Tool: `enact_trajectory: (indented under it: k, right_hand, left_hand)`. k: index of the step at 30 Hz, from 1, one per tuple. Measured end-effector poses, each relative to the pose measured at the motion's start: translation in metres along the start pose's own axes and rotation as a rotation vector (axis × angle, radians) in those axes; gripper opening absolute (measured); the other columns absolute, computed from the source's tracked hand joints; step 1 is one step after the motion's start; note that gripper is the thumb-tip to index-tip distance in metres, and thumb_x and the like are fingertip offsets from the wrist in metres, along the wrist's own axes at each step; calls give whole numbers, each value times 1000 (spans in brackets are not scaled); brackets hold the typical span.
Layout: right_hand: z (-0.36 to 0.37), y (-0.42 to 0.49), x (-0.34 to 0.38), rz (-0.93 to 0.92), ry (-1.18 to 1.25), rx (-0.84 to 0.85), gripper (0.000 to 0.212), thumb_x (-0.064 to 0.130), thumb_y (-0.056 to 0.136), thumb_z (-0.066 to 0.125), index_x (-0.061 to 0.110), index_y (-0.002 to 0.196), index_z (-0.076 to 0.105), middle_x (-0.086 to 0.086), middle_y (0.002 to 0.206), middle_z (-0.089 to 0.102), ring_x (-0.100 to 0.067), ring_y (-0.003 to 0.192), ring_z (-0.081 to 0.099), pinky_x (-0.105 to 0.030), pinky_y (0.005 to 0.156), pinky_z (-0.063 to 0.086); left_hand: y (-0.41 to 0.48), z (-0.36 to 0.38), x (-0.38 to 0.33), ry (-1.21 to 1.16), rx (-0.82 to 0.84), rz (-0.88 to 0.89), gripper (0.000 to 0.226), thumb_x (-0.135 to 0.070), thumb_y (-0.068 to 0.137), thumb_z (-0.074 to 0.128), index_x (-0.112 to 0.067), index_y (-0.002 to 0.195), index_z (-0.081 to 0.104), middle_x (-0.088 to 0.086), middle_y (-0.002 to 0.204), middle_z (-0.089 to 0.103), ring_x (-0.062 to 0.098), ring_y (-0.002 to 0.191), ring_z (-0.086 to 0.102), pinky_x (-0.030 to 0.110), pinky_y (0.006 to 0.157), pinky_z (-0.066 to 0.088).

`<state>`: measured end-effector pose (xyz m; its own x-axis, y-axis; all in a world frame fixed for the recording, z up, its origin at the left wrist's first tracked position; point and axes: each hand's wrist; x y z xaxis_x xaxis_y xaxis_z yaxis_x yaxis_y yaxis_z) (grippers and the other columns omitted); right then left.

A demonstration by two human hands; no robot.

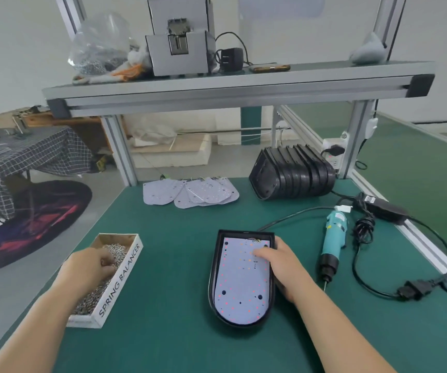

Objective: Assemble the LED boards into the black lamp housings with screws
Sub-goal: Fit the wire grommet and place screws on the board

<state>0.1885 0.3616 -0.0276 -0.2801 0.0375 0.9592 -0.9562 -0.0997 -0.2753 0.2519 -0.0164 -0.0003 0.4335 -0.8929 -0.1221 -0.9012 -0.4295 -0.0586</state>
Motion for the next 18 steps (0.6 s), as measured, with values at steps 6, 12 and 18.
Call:
enact_trajectory:
  k: [6,12,18]
  right_hand:
    - [0,2,-4,-23,-14,-2,28,5,83,63,9,111,63,-14,115,72,-35,110,67,-55,102,50]
    - [1,2,-5,-41,-29,1,50,22,62,63,8,109,65,-16,115,72,-37,112,66,-54,103,49]
    - [-2,5,-7,-12,-34,-14,25,4,85,63,7,109,64,-16,116,71,-37,113,66,-55,103,49]
  left_hand:
    - [0,8,-1,-113,-28,34,6,-23,87,76,-29,88,75,-4,95,73,19,84,66,33,80,53]
    - [4,13,-4,-120,-71,77,24,-13,82,76,-33,71,69,-6,81,71,17,74,64,31,69,49]
    - [7,16,-4,-145,-145,89,28,-9,78,77,-27,60,66,-10,68,67,18,67,63,32,64,47]
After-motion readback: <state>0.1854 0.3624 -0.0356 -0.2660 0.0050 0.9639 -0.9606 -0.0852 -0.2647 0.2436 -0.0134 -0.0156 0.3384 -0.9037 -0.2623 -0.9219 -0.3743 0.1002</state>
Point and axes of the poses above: each hand's wrist, its own y-axis towards the middle knuckle, its own z-axis out of the palm, x = y × z
